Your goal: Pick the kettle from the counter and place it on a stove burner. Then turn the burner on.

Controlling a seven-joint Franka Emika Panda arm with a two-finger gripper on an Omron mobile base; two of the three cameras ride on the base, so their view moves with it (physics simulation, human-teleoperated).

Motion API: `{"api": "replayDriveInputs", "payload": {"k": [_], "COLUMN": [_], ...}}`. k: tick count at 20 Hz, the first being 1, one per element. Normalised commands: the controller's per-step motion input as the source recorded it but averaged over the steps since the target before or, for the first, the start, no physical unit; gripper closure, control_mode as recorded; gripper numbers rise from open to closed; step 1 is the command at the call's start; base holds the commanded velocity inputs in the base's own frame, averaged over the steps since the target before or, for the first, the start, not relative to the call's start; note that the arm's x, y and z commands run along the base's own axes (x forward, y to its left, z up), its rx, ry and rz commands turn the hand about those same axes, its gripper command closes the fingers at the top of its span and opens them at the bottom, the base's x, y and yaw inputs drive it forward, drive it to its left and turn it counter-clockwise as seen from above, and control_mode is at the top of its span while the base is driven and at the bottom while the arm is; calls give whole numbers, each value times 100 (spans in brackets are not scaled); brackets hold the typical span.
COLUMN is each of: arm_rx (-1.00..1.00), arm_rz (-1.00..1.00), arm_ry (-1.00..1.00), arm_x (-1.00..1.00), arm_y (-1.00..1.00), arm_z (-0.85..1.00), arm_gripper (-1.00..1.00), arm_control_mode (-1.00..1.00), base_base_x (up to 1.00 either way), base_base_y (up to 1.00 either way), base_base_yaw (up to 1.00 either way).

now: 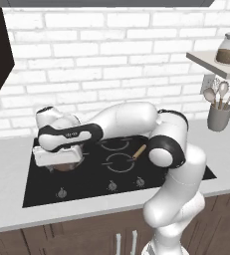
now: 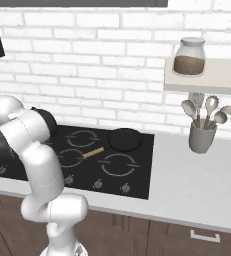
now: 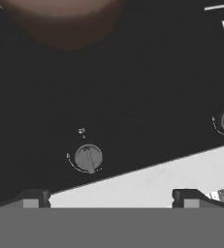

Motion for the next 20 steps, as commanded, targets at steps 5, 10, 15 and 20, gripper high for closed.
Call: {"api": "replayDriveInputs", "payload": {"k": [5, 10, 15, 20], "arm_rx": [0, 4, 7, 1], "arm_rz": [13, 8, 5, 1], "arm_ry": [3, 0, 0, 0], "arm_x": [0, 0, 0, -12], "arm_y": [12, 0, 8, 1], "arm_z": [-53, -74, -42, -8], "arm_gripper": [-100, -100, -100, -100], "arm_control_mode": [-100, -100, -100, -100], "base_base_x": [0, 0, 0, 0], "base_base_y": [0, 0, 0, 0], "base_base_yaw": [0, 0, 0, 0]}}
